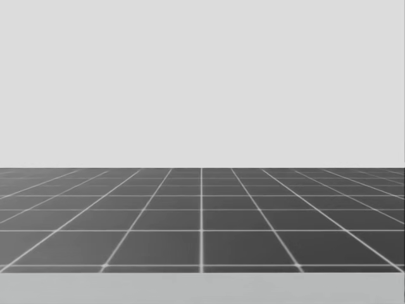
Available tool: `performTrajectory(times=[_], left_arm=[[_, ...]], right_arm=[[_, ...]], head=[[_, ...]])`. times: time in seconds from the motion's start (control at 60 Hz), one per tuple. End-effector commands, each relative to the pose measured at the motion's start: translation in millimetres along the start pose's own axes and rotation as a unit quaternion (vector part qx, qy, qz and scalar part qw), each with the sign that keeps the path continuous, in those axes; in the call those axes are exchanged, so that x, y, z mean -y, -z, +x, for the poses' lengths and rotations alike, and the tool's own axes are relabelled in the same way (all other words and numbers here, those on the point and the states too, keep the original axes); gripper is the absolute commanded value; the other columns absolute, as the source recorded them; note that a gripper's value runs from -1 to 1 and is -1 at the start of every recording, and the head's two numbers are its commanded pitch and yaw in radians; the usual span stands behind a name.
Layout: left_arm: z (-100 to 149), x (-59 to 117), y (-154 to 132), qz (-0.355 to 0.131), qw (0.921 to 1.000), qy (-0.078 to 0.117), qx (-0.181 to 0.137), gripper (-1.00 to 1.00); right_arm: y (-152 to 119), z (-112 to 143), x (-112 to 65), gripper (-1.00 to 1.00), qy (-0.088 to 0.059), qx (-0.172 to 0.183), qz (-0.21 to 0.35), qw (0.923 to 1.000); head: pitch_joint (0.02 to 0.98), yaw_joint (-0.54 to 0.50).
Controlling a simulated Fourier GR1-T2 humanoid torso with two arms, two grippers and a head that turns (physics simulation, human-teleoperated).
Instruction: Pick up the tuna fish can and lift it.
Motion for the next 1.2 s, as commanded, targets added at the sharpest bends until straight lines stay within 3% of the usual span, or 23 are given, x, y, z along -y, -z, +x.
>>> performTrajectory(times=[0.017, 0.067, 0.1, 0.233, 0.95, 1.2], left_arm=[[-0.1, 0.2, -0.3, 0.000, 1.0000, 0.002, 0.000, -1.00], [-0.1, 0.2, -0.3, 0.000, 1.0000, 0.001, 0.000, -1.00], [-0.2, 0.3, -0.4, 0.000, 1.0000, 0.001, 0.000, -1.00], [-0.3, 0.4, -0.4, 0.000, 1.0000, 0.001, 0.000, -1.00], [-0.9, 0.1, 0.9, -0.004, 1.0000, 0.007, -0.005, -1.00], [-0.7, 1.2, 1.2, -0.007, 0.9999, 0.008, -0.007, -1.00]], right_arm=[[-2.4, 0.3, -0.5, -1.00, 0.007, 0.005, -0.018, 0.9998], [-1.9, 0.1, -1.2, -1.00, 0.001, 0.006, -0.006, 1.0000], [-0.5, 0.2, -0.9, -1.00, 0.009, -0.003, 0.000, 1.0000], [0.0, 0.6, 0.6, -1.00, 0.008, -0.010, 0.001, 0.9999], [0.7, 1.4, 0.1, -1.00, 0.002, -0.017, 0.001, 0.9999], [0.5, 1.4, -0.3, -1.00, 0.000, -0.022, 0.003, 0.9998]], head=[[0.091, 0.00], [0.093, 0.00], [0.097, 0.00], [0.134, 0.00], [0.735, 0.06], [0.847, 0.11]])
